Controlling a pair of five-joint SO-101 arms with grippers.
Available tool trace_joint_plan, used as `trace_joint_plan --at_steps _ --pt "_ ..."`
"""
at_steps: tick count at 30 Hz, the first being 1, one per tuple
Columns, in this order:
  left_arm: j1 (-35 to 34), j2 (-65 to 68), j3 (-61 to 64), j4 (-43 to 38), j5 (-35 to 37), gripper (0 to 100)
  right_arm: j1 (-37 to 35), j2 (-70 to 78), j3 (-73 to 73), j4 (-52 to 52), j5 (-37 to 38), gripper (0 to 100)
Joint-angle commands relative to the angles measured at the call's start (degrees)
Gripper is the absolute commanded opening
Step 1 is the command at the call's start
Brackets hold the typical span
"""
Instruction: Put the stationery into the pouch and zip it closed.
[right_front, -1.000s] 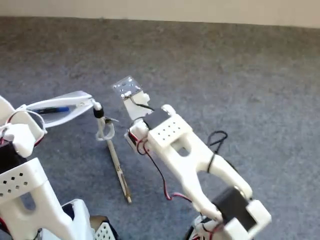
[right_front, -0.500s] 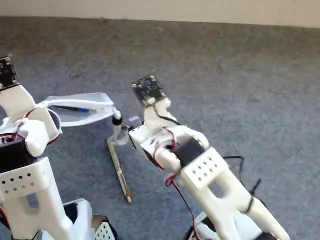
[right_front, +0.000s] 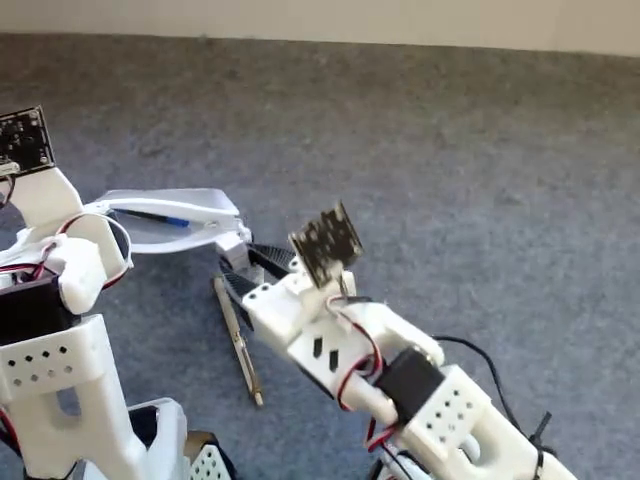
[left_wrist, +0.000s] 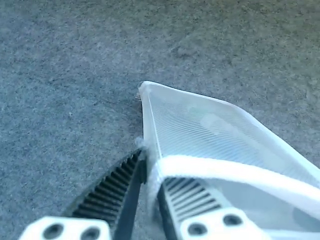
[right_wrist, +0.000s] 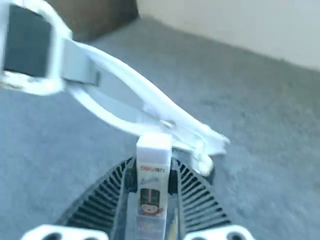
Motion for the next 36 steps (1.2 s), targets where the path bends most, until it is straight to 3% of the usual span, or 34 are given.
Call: trace_joint_plan --at_steps 1,9,18,36 --pt "0.92 -1.36 -3.82 0.09 -0.44 1 -2.42 -5.93 2.07 -7.43 -0.18 0.4" --pt "0.92 -1.36 -3.65 0.09 -0.44 1 -6.2 -10.07 7.78 -22.29 -0.09 0.4" --pt "0.92 -1.45 -3.65 0.79 -0.44 1 -6.11 -9.71 16.22 -48.66 -0.09 0.4" --pt "0.75 -1.45 -3.56 1.67 -0.44 1 -4.7 16.92 13.14 -73.98 -0.09 0.4"
